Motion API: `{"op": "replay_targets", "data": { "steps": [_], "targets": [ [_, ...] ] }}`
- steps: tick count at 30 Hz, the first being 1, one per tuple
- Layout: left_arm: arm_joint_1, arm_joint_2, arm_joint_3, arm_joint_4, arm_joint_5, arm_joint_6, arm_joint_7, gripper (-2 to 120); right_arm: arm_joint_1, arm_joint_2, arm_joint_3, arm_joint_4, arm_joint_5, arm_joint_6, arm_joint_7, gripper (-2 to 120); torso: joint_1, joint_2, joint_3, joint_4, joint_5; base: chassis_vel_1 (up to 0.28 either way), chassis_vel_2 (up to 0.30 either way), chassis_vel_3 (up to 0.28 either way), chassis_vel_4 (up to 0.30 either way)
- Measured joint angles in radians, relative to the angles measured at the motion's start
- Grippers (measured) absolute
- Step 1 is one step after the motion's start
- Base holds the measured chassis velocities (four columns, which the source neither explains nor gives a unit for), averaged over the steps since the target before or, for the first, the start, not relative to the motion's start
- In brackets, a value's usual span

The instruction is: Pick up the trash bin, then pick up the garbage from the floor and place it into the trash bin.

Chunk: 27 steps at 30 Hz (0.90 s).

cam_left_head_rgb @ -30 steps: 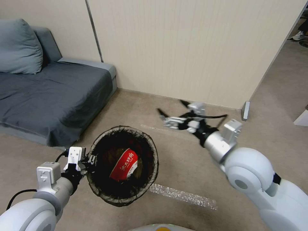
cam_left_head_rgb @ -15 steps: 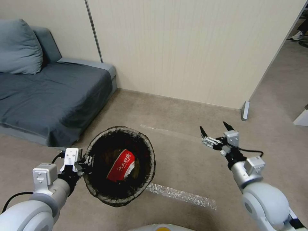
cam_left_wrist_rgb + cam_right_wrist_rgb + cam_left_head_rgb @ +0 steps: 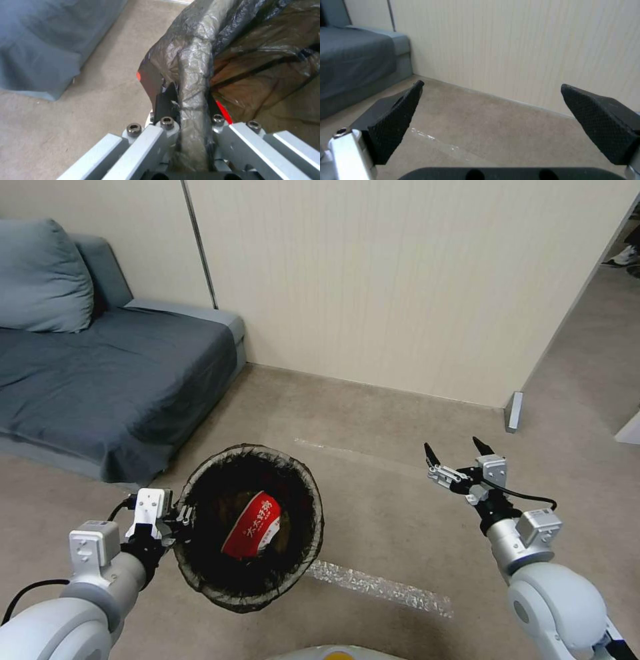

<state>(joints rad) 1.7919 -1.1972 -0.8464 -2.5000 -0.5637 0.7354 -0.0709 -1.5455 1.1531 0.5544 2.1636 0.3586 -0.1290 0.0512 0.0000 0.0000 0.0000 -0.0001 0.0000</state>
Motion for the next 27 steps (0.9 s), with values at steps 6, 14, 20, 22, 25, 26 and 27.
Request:
{"op": "replay_targets", "data": {
  "steps": [6, 14, 20, 22, 25, 26, 27],
  "targets": [
    [0.005, -0.004, -0.002, 0.0, 0.0, 0.0, 0.0, 1, 0.0, -0.003, -0.001, 0.0, 0.003, -0.003, 0.0, 100, 0.0, 0.0, 0.0, 0.0003, 0.0001, 0.048, 0.046, 0.062, 0.066],
    [0.009, -0.01, -0.003, 0.0, 0.001, 0.0, -0.001, 1, -0.007, -0.003, -0.002, 0.004, 0.004, -0.004, 0.001, 100, 0.0, 0.0, 0.0, 0.0, 0.0, 0.063, 0.061, 0.058, 0.062],
    [0.012, -0.012, -0.003, 0.0, 0.001, 0.0, -0.001, 1, -0.012, 0.001, -0.002, 0.005, 0.01, -0.008, 0.001, 100, 0.0, 0.0, 0.0, 0.0002, 0.0, 0.067, 0.068, 0.08, 0.062],
    [0.013, -0.012, -0.003, 0.0, 0.001, 0.0, -0.001, 1, -0.012, 0.002, -0.003, 0.006, 0.01, -0.009, 0.001, 100, 0.0, 0.0, 0.0, 0.0002, 0.0001, 0.068, 0.066, 0.085, 0.081],
    [0.016, -0.014, -0.003, 0.0, 0.001, 0.0, -0.001, 1, -0.014, 0.003, -0.004, 0.006, 0.01, -0.011, 0.001, 100, 0.0, 0.0, 0.0, 0.0, 0.0, 0.071, 0.073, 0.088, 0.083],
    [0.016, -0.014, -0.003, 0.0, 0.001, 0.0, -0.001, 1, -0.014, 0.003, -0.004, 0.006, 0.01, -0.011, 0.001, 100, 0.0, 0.0, 0.0, 0.0, 0.0, 0.055, 0.075, 0.092, 0.076],
    [0.018, -0.015, -0.003, 0.0, 0.001, 0.0, -0.001, 1, -0.015, 0.004, -0.005, 0.007, 0.01, -0.011, 0.001, 100, 0.0, 0.0, 0.0, 0.0, 0.0, 0.068, 0.093, 0.082, 0.076]
  ]
}}
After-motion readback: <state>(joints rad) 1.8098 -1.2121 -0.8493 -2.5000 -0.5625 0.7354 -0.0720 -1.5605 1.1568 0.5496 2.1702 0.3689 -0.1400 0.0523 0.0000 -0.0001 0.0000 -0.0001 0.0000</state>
